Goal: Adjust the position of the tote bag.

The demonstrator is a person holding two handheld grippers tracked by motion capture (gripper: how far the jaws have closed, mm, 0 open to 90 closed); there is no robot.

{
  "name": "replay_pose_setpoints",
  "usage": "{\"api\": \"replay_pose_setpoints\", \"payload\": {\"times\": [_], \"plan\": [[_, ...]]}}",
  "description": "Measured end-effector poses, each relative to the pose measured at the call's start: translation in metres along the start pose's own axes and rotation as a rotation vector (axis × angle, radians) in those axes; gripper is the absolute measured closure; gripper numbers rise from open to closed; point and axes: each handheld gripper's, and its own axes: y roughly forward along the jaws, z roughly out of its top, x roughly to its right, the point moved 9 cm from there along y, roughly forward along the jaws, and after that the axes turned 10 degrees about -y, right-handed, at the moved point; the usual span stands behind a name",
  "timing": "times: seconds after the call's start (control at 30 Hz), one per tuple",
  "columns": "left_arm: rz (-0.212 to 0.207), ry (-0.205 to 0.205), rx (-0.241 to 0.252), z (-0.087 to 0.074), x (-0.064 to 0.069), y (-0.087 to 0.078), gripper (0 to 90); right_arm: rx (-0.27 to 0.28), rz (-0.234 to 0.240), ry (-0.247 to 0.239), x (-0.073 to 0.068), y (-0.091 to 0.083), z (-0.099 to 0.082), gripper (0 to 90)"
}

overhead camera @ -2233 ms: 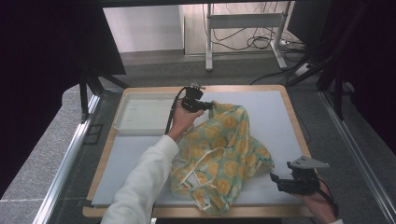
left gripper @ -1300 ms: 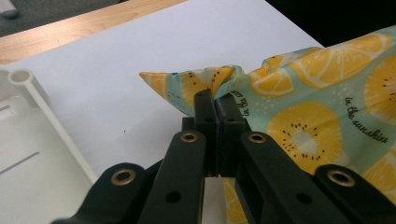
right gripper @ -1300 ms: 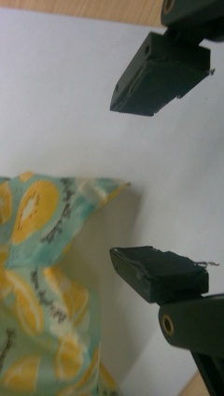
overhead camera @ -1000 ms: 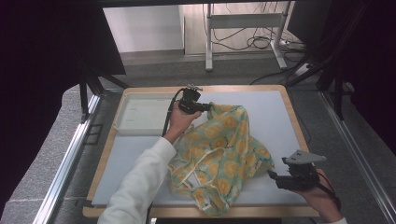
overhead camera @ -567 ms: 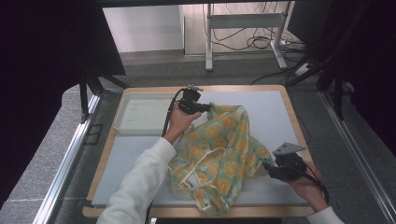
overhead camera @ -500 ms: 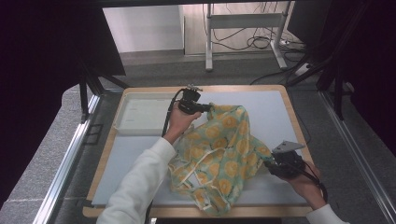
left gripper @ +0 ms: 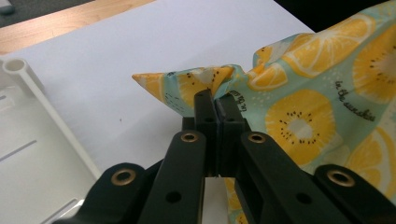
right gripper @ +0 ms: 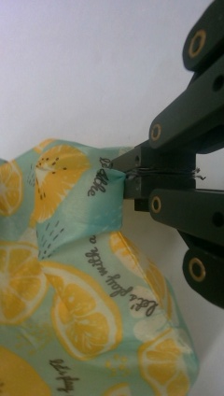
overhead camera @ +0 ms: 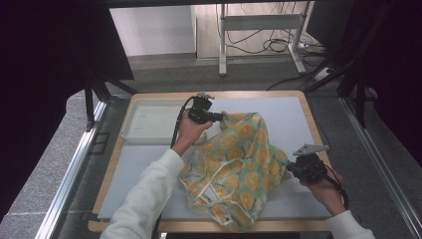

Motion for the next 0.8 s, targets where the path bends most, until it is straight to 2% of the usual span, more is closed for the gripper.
{"api": "replay_pose_setpoints", "payload": {"times": [0.13, 0.3, 0.47, 0.53, 0.8], "plan": [[0.002, 0.007, -0.004, -0.004, 0.0, -0.004, 90.0, 0.002, -0.008, 0.008, 0.008, -0.004, 0.003, 88.4], [-0.01, 0.013, -0.003, -0.009, 0.003, -0.009, 90.0, -0.011, -0.029, -0.004, 0.017, -0.005, 0.006, 88.5], [-0.029, 0.007, 0.008, -0.016, 0.006, -0.014, 90.0, -0.022, -0.046, 0.003, 0.034, -0.006, 0.01, 88.5], [-0.038, 0.003, 0.01, -0.02, 0.007, -0.018, 90.0, -0.036, -0.046, 0.013, 0.047, -0.003, 0.01, 88.5], [-0.058, 0.001, 0.015, -0.029, 0.012, -0.025, 90.0, -0.061, -0.059, 0.017, 0.065, 0.008, 0.01, 88.5]]}}
